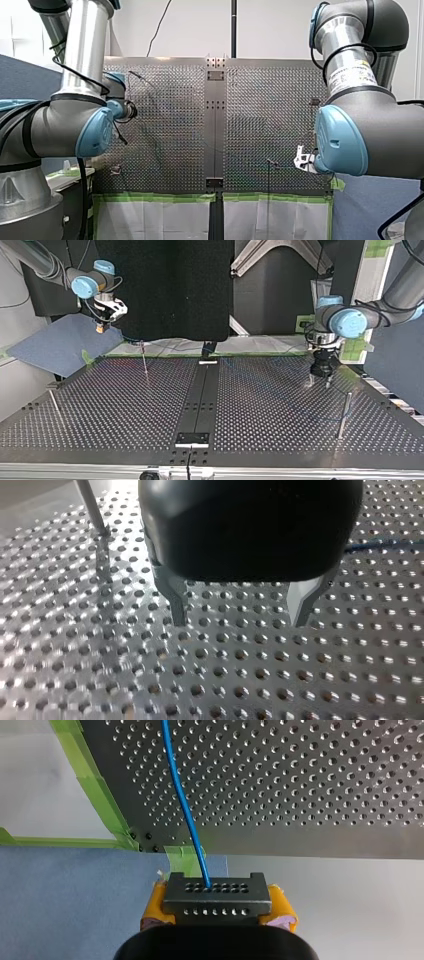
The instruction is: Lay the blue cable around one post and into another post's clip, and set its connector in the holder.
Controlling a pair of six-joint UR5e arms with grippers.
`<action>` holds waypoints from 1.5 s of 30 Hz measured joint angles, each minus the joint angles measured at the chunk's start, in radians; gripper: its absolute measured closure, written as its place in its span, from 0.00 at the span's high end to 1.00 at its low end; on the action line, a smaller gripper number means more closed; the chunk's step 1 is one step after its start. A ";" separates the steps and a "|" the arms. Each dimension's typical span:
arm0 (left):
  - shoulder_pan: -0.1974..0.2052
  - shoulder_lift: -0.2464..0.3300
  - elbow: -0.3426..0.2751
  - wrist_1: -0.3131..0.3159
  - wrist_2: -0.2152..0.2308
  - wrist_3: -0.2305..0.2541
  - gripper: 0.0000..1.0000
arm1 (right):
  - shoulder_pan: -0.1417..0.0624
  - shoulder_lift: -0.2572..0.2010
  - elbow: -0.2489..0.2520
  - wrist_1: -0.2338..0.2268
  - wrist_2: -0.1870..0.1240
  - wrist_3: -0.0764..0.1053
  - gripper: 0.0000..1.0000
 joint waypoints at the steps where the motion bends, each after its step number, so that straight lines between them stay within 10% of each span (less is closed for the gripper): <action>1: -0.001 0.000 -0.007 0.001 -0.003 -0.009 1.00 | 0.001 0.000 0.000 0.000 0.000 0.000 0.00; 10: -0.009 -0.005 -0.049 0.011 -0.021 -0.066 1.00 | 0.005 0.000 0.000 -0.003 0.000 0.000 0.00; 45: -0.063 -0.097 -0.149 0.071 -0.014 -0.040 1.00 | 0.020 0.000 -0.001 0.008 -0.001 -0.001 0.00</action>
